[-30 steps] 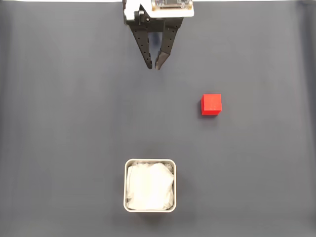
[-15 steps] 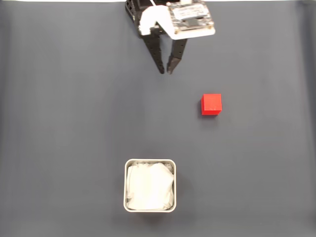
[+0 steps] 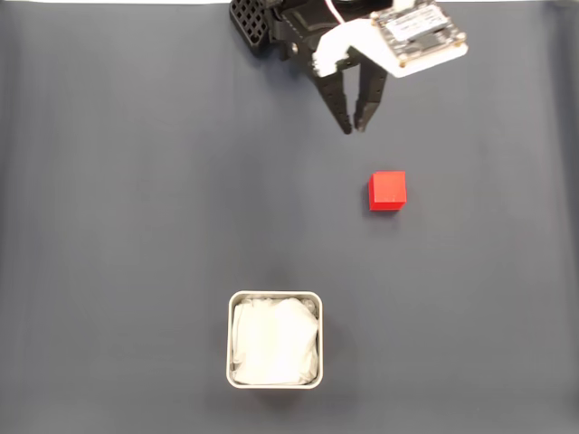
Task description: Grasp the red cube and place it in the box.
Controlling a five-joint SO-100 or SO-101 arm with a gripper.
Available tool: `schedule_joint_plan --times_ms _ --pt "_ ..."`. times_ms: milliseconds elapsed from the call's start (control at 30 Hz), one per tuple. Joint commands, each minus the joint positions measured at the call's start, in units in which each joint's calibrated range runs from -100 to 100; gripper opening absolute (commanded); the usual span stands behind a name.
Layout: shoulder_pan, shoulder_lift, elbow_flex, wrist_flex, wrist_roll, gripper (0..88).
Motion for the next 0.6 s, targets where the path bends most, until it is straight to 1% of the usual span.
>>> schedule_joint_plan --times_ms 0,300,433,567 --pt "-1.77 0.58 -2.39 -1.45 -0.49 1.9" --pt "-3.40 2.92 -0.29 -2.68 -1.32 10.3" --pt "-3.47 3.44 1.81 -4.48 -1.71 12.2" --pt "-3.76 4.40 2.90 -5.47 -2.30 16.0"
